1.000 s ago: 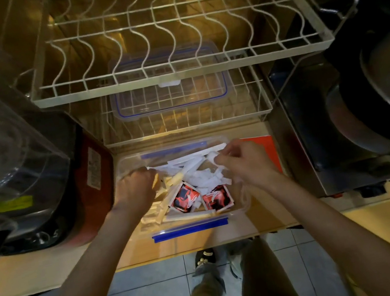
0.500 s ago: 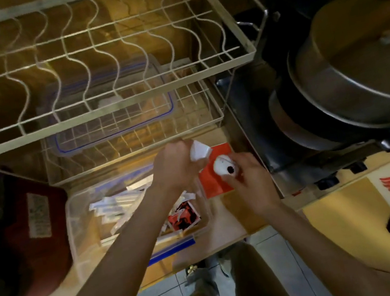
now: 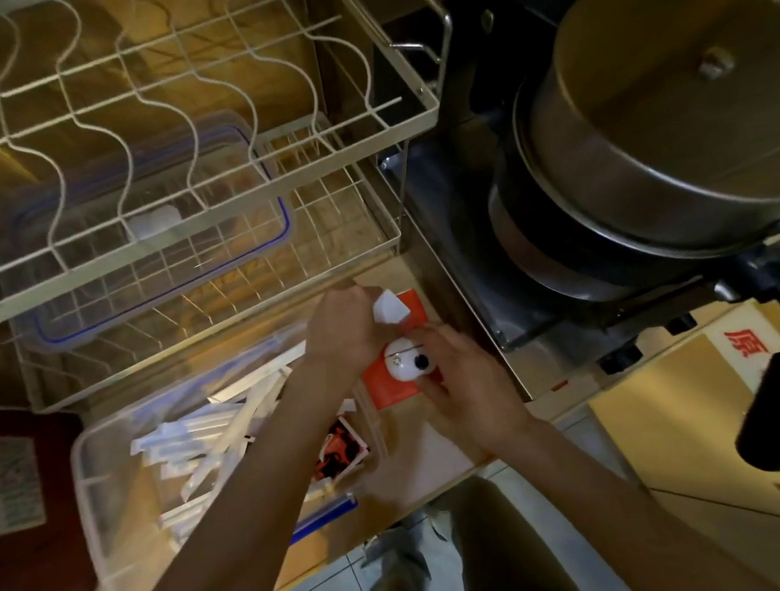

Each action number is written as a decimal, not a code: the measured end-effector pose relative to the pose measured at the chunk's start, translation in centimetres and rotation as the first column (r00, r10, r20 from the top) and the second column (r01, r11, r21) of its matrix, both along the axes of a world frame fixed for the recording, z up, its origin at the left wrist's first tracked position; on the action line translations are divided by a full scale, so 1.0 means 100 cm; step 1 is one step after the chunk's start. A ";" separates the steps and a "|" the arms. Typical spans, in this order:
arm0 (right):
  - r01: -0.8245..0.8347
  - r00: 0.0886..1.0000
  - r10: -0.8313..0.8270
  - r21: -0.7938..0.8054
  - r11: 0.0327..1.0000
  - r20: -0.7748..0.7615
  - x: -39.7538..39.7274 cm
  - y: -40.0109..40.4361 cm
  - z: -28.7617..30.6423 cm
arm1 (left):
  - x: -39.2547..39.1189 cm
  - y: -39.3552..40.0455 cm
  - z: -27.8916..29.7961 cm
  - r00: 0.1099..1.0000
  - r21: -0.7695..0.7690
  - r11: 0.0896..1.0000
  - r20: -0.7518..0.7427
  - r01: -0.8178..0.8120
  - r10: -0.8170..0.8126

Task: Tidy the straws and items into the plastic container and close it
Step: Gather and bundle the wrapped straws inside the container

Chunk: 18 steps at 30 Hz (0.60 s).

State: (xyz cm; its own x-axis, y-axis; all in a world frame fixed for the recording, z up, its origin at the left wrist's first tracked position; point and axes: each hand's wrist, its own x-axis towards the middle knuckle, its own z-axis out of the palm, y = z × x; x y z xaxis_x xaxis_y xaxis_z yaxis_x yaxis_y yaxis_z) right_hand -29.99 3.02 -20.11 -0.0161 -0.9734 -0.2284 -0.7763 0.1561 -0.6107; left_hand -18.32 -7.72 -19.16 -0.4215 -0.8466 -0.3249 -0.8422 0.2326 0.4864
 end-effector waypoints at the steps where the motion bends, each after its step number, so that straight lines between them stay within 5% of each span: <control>1: -0.001 1.000 0.001 0.011 1.000 -0.006 0.000 0.000 0.000 | 0.002 0.000 0.000 1.000 0.011 1.000 -0.007 0.017 -0.017; 5: 0.033 0.999 -0.033 -0.015 0.999 -0.005 0.000 -0.007 0.008 | 0.018 0.006 0.015 0.990 0.006 0.994 -0.092 0.107 -0.105; 10: 0.009 0.999 -0.004 -0.113 0.994 0.041 0.020 -0.015 0.034 | 0.062 0.026 0.026 0.981 -0.090 0.995 -0.190 -0.049 0.031; 15: -0.269 0.954 0.258 0.058 0.961 0.150 0.058 -0.018 0.046 | 0.117 0.054 0.008 0.979 0.016 0.986 -0.120 -0.166 0.167; 18: -0.430 0.902 0.421 0.129 0.893 0.091 0.082 -0.019 0.031 | 0.141 0.074 -0.010 0.979 0.057 0.978 -0.022 -0.202 0.203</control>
State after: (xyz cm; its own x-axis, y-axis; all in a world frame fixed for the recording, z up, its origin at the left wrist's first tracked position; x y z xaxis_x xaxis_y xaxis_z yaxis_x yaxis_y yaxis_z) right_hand -21.78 1.11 -17.02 0.4105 -0.8410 -0.3525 -0.7509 -0.0925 -0.6539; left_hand -4.18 -0.30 -20.18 -0.2527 -0.8967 -0.3633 -0.8553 0.0315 0.5172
